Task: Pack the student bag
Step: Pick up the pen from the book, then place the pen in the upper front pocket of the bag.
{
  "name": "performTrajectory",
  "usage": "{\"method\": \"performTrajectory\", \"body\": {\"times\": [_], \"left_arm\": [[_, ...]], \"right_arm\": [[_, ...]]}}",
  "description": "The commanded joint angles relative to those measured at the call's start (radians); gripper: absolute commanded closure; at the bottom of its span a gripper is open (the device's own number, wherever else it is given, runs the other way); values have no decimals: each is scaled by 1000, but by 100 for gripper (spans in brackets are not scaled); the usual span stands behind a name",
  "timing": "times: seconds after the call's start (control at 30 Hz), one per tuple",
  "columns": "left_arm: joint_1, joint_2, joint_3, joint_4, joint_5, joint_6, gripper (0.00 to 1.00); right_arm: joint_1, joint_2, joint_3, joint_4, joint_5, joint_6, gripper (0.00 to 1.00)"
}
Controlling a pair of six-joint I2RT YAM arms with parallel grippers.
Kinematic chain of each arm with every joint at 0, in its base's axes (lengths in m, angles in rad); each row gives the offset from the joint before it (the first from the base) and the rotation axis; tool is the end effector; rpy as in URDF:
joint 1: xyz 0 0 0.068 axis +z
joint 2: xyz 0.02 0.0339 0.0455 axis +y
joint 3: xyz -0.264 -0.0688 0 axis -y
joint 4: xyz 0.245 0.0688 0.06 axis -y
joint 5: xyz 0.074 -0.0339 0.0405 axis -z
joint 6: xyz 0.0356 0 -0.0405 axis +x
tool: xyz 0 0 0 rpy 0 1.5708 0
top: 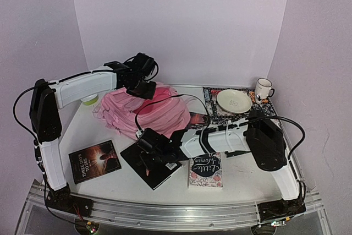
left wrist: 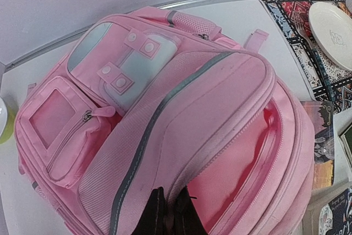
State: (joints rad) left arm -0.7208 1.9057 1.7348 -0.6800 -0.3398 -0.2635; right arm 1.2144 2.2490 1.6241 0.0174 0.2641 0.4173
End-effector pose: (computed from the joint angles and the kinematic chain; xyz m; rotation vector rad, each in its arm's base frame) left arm 0.3304 -0.2744 0.2994 0.3857 2.3279 -0.0627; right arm 0.1861 0.4732 0.1626 -0.7204 2.1085 0.6439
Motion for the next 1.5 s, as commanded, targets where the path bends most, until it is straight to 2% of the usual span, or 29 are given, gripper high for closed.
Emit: {"method": "performTrajectory", "body": {"times": [0.0, 0.23, 0.57, 0.67, 0.73, 1.03, 1.27, 1.47], "left_arm": [[3, -12, 48, 63, 28, -32, 100], [3, -32, 49, 63, 49, -34, 100], [3, -63, 24, 59, 87, -31, 100], [2, -74, 16, 58, 82, -30, 100], [3, -82, 12, 57, 81, -31, 100], [3, -113, 3, 53, 86, -39, 100], [2, -125, -17, 53, 94, -50, 100], [3, -146, -32, 54, 112, -64, 100]], "right_arm": [[-1, -25, -28, -122, 70, -12, 54], [-2, -84, -104, -239, 12, 13, 78], [-23, -135, -137, -413, -78, 6, 83], [-40, -137, -139, -425, -94, 0, 90], [-46, -138, -133, -428, -97, -2, 99], [-53, -259, -103, -426, -132, -28, 100], [-87, -380, -115, -403, -232, -37, 100], [-158, -457, -144, -294, -338, 51, 100]]}}
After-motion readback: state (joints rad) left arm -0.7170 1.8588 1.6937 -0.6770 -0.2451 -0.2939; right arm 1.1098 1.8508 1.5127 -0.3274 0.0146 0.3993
